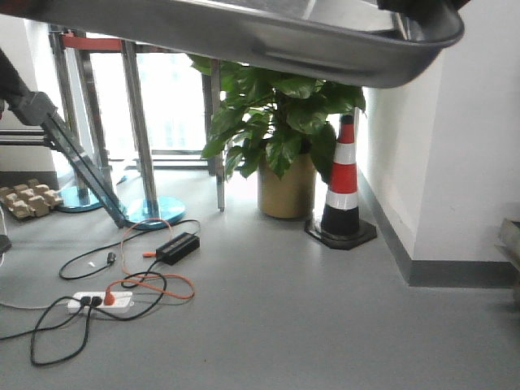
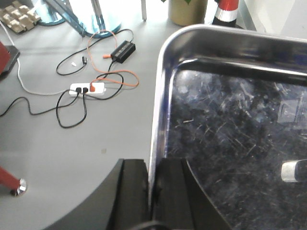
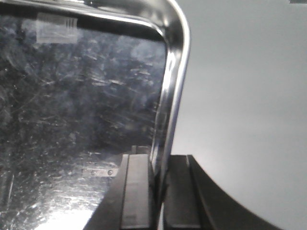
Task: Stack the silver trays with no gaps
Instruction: 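Keep carrying the tray while driving toward the other shelf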
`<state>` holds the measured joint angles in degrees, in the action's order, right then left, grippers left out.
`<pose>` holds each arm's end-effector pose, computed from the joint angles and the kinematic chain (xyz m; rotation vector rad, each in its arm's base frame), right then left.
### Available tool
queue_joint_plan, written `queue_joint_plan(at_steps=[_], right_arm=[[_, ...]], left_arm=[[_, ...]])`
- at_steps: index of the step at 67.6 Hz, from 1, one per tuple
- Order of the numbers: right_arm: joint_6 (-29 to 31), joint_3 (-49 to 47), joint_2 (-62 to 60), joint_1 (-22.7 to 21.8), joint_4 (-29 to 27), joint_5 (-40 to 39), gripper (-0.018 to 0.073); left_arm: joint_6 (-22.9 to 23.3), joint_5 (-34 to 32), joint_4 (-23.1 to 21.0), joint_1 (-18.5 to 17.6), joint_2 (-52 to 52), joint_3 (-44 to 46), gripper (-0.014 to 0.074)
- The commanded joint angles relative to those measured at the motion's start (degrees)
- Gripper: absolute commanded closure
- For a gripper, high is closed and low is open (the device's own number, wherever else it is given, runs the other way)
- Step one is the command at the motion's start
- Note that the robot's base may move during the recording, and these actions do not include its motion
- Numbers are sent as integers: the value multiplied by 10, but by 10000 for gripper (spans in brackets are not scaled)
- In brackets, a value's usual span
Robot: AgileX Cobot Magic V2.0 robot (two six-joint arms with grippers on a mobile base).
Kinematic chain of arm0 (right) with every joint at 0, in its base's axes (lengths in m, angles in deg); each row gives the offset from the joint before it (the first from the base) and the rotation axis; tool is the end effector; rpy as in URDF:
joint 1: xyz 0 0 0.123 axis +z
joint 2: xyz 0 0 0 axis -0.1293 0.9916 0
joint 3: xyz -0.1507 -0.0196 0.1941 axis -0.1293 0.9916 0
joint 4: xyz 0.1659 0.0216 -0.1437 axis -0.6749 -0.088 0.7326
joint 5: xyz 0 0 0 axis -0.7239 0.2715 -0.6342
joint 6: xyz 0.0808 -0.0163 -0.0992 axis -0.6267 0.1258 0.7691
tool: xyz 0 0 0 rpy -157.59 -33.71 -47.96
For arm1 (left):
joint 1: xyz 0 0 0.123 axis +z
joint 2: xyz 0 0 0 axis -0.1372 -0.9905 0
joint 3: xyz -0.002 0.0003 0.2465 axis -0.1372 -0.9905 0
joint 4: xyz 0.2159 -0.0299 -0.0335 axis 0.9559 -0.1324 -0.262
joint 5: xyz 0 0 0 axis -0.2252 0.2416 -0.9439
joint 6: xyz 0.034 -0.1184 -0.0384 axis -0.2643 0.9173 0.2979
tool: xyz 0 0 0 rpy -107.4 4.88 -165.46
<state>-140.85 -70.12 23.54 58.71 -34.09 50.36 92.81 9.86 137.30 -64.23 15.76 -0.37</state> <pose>0.1467 0.1701 0.2892 -0.0281 2.4185 0.2710 0.1588 -0.1463 0.3224 0.0481 2.0787 -0.0103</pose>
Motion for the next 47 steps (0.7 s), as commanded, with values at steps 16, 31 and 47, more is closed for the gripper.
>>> queue_joint_plan(at_steps=[16,31,47], right_arm=[[10,-8,-3,8,2,-123,574],[10,-8,-3,8,2,-124,574],[10,-8,-3,8,2,-152,574]], left_arm=[[6,-70,12,-6,-4,3,612],[6,-70,12,-6,-4,3,612],[6,-70,12,-6,-4,3,612]])
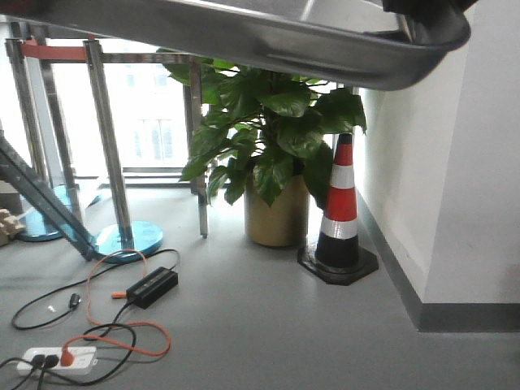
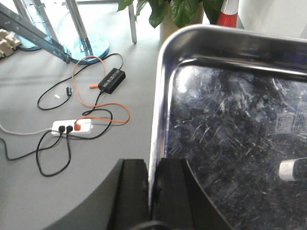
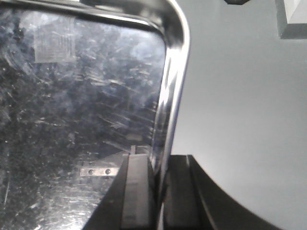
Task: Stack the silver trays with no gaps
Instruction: 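Keep carrying the tray while driving toward the other shelf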
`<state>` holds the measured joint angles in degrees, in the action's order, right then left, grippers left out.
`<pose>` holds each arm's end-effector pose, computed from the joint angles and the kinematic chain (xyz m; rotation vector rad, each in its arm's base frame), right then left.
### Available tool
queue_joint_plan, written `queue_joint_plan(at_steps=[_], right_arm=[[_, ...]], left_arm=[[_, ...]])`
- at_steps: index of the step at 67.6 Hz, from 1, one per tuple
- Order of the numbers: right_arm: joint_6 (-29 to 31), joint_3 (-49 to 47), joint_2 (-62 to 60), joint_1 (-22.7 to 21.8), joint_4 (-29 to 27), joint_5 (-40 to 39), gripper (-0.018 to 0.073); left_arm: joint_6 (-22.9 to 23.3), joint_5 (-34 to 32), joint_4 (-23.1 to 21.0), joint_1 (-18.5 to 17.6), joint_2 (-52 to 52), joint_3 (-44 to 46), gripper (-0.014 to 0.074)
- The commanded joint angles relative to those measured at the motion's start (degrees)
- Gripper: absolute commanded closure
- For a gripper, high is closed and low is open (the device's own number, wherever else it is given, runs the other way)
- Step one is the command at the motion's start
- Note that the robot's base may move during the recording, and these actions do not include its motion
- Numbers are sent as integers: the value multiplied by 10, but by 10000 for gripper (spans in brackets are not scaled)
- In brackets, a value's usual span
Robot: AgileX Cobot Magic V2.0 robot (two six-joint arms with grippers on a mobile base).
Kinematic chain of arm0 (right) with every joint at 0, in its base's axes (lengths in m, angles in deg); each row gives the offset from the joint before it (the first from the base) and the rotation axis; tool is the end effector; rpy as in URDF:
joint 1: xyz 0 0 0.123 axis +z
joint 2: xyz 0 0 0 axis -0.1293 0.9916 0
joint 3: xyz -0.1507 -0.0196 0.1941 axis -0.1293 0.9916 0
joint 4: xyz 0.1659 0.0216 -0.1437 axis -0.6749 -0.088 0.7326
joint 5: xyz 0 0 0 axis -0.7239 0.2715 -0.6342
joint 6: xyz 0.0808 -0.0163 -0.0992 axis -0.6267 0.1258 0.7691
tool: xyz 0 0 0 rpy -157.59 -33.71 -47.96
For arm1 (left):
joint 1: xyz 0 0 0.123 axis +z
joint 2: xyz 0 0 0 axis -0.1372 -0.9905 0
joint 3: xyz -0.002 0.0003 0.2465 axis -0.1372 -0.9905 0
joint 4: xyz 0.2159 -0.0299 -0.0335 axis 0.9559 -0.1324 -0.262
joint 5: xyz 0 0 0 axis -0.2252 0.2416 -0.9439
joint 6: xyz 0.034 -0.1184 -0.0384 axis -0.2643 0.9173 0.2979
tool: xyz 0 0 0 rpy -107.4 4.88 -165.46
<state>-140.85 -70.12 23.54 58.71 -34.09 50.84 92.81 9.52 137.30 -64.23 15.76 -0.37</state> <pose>0.1466 0.1691 0.2888 -0.0249 2.4219 0.2613 0.1588 -0.1471 0.3225 0.0517 2.0776 -0.0164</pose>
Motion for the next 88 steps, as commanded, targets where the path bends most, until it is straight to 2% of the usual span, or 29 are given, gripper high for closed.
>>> queue_joint_plan(at_steps=[1,32,88], right_arm=[[10,-8,-3,8,2,-160,574],[10,-8,-3,8,2,-234,574],[10,-8,-3,8,2,-236,574]], left_arm=[[6,-67,12,-6,-4,3,612],[6,-67,12,-6,-4,3,612],[6,-67,12,-6,-4,3,612]])
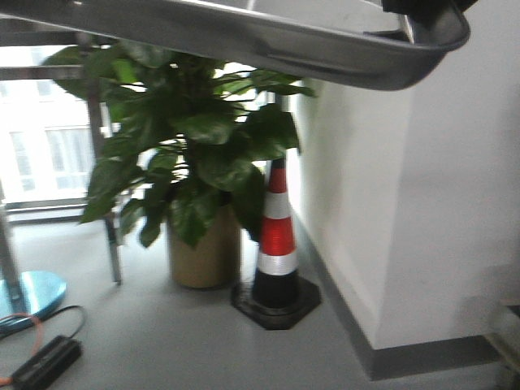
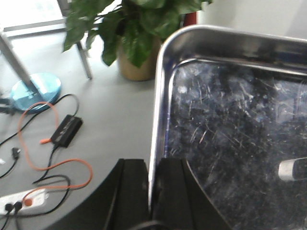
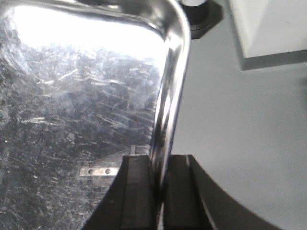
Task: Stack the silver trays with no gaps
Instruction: 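Keep carrying the tray while driving toward the other shelf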
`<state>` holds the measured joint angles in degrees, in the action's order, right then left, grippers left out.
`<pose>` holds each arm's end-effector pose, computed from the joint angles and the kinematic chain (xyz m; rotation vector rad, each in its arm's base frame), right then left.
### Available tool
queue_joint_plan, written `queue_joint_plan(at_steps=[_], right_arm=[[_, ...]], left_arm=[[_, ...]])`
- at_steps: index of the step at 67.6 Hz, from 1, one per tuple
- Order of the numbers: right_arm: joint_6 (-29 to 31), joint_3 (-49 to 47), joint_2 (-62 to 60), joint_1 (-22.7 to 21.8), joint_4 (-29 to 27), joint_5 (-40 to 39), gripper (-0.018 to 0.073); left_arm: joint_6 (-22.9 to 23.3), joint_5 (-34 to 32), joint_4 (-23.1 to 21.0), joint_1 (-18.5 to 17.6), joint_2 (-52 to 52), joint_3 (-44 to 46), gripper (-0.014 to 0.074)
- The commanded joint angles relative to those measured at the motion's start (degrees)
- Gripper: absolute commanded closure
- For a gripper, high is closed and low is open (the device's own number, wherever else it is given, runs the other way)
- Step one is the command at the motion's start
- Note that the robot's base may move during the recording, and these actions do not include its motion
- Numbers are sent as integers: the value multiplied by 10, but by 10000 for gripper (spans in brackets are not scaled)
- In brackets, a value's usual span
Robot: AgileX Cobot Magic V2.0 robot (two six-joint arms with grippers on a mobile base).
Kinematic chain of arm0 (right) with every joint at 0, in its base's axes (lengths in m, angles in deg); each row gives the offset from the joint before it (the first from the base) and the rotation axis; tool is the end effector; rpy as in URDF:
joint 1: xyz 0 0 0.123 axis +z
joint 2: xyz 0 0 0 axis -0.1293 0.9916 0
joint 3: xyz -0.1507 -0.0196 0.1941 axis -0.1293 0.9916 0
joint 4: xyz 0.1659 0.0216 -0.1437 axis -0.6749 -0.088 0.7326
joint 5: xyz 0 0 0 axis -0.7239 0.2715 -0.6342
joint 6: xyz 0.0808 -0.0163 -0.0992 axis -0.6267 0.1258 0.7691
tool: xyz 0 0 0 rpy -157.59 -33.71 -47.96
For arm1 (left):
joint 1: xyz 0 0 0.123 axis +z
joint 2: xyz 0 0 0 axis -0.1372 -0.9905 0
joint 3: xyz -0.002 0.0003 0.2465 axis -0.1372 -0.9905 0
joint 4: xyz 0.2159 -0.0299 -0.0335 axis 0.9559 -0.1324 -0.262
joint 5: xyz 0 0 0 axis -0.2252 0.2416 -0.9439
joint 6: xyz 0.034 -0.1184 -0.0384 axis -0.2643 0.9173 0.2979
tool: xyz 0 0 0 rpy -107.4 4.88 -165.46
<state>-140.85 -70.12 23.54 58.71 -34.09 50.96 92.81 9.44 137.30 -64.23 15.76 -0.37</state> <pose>0.1466 0.1689 0.2887 -0.0241 2.4227 0.2589 0.1588 -0.1473 0.3225 0.0525 2.0773 -0.0178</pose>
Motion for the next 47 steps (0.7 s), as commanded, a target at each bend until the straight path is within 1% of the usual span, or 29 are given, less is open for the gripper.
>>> queue_joint_plan(at_steps=[1,47], right_arm=[[10,-8,-3,8,2,-237,574],[10,-8,-3,8,2,-238,574]], left_arm=[[6,-66,12,-6,-4,3,612],[6,-66,12,-6,-4,3,612]])
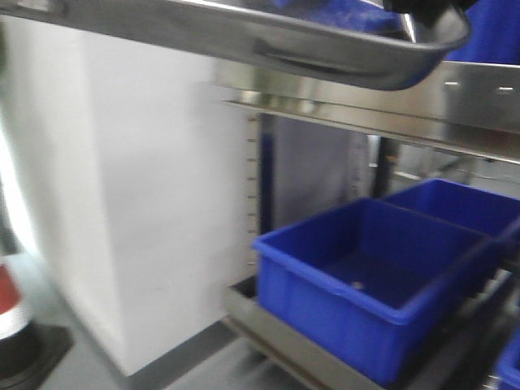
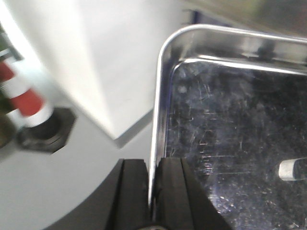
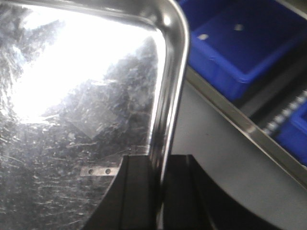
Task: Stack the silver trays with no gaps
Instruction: 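Keep carrying the tray while driving toward the other shelf, then position the held tray above the larger silver tray on the shelf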
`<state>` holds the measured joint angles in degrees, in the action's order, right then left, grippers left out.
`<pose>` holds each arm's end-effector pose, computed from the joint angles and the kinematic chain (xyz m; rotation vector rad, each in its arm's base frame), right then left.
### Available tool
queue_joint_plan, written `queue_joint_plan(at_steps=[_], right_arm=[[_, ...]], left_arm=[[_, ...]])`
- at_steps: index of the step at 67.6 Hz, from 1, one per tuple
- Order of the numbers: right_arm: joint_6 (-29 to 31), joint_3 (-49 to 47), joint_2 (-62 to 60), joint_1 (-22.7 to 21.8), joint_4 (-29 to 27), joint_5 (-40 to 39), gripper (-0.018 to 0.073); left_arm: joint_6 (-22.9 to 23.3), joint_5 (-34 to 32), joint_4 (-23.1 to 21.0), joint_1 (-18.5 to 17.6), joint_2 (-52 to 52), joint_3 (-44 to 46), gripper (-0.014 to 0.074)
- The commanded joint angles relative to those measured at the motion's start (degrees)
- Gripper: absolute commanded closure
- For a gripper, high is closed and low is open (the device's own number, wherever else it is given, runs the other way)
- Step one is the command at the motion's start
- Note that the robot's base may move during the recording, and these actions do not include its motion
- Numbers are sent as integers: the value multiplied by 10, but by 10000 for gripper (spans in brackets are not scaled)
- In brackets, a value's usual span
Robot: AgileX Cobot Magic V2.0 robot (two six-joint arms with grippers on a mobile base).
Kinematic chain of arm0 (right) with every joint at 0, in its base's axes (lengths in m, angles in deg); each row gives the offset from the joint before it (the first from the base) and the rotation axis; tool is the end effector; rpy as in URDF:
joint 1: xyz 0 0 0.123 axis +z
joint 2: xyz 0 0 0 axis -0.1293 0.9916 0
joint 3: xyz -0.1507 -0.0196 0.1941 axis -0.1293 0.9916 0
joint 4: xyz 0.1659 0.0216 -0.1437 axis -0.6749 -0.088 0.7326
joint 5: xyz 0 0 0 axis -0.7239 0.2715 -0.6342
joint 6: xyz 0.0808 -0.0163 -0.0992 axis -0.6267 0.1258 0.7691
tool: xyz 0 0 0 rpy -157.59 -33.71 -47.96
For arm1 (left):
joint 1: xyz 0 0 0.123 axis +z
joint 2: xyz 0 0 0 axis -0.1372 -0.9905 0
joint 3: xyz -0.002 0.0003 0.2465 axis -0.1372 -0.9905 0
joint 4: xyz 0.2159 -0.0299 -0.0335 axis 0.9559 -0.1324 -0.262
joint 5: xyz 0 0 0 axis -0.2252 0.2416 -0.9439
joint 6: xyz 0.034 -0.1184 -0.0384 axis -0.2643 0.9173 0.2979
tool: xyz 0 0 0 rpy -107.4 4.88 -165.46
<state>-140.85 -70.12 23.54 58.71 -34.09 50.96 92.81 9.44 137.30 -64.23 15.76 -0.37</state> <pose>0.1466 0.1689 0.2887 -0.0241 2.4227 0.2589 0.1588 -0.1473 0.3225 0.0525 2.0773 -0.0178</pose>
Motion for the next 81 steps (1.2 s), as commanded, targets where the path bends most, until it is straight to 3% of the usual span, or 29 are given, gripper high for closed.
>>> queue_joint_plan(at_steps=[1,81], right_arm=[[10,-8,-3,8,2,-238,574],[10,-8,-3,8,2,-239,574]], left_arm=[[6,-66,12,-6,-4,3,612],[6,-66,12,-6,-4,3,612]])
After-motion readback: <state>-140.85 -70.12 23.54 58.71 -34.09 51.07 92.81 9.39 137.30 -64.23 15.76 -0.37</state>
